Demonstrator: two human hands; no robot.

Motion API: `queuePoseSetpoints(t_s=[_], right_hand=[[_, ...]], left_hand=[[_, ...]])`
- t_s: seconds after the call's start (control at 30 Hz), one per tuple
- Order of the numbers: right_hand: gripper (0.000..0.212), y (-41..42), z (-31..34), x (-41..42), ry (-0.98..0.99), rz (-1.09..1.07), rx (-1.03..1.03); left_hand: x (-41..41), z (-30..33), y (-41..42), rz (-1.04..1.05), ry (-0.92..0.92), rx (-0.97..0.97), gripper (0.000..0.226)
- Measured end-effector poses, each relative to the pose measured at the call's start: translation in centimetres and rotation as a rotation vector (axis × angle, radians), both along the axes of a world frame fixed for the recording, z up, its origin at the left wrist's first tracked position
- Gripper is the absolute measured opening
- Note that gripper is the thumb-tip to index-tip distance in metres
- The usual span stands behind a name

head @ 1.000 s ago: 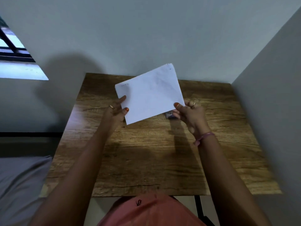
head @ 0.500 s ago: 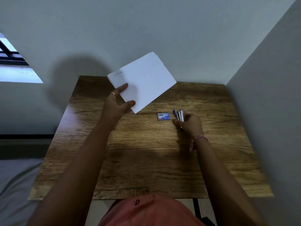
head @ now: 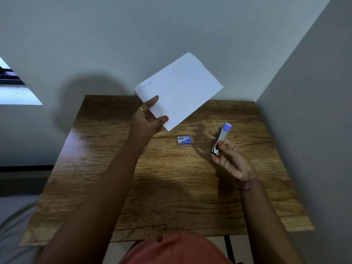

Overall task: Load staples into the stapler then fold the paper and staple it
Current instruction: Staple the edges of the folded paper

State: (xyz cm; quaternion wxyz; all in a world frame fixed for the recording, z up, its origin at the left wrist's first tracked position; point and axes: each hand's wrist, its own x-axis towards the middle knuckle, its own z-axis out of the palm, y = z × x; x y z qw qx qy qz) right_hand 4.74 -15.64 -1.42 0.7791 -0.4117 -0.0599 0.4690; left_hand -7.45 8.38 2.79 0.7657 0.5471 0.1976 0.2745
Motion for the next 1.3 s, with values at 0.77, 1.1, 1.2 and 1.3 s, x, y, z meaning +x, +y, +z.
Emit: queuePoseSetpoints(t_s=[0.77, 1.1, 1.2, 1.3], right_hand=[[0.043, 1.9, 4.8, -2.6, -0.289, -0.075, -0.162], [0.027, 3.2, 7.0, -3.5, -0.292, -0.138, -0.181], [0.023, 3.2, 7.2, -3.5, -0.244, -0.092, -0.098], [0.020, 3.0, 7.2, -3.3, -0.193, -0.064, -0.086]], left_hand=[[2.8, 3.5, -4.8, -0.081, -0.031, 0.079, 0.054], [3.3, 3.7, -5.8, -0.142, 0.027, 0.264, 0.057], [3.2, 4.0, -5.9, -0.152, 0.036, 0.328, 0.057], [2.9, 4.3, -5.7, -0.166, 0.064, 0.391, 0.057]])
